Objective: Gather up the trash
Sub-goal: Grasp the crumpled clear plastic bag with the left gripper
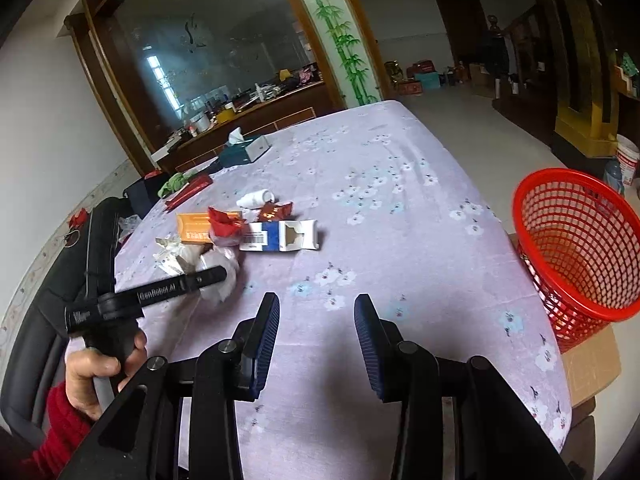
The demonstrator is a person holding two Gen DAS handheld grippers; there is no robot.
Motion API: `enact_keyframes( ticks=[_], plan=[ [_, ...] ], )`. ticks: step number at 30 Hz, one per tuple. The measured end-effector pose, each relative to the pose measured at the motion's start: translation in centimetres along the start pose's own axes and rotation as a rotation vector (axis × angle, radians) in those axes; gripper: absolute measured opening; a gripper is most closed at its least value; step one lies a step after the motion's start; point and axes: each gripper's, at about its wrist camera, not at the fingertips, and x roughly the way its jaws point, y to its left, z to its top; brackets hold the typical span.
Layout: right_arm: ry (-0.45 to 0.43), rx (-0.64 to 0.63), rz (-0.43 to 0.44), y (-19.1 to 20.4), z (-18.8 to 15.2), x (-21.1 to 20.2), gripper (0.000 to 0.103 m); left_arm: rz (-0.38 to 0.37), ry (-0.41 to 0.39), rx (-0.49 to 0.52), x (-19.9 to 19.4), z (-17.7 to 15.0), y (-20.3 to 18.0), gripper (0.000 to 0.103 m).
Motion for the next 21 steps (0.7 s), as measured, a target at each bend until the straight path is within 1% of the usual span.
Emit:
enact_keyframes(
  ticks=[3,5,7,10,13,17,21],
  plan=[
    [0.007,-0.025,0.024,1.1,0.7,0.5,0.042,-0.012,-0.035,0.038,-2.1,-1.1,-0.3,0.034],
    [0.025,-0.044,0.059,2.1,1.4,1.3,0.042,-0.024,-0.050,0.049,-3.6,-1.9,-0.2,0.034],
    [0.052,-0.069,0.092,3.5,2.2,2.6,0.042,-0.041,-0.069,0.052,-5.1,-2.8,0.1,0.034],
    [0.080,-0.119,0.097,5.4,2.9,4.6,0.042,-0.051,-0.100,0.063,-7.2,-4.1,0.5,0.034],
    [0.129,-0.138,0.132,6.8,3.3,6.8,0.043,-0.051,-0.122,0.069,-8.6,-4.9,1.2,0.034],
    [0.189,-0.167,0.148,8.4,2.9,9.6,0.043,-0.025,-0.151,0.071,-9.8,-5.8,2.2,0.034],
    [0.228,-0.180,0.122,9.4,2.7,12.4,0.045,-0.032,-0.166,0.044,-10.6,-6.4,3.4,0.034]
  ],
)
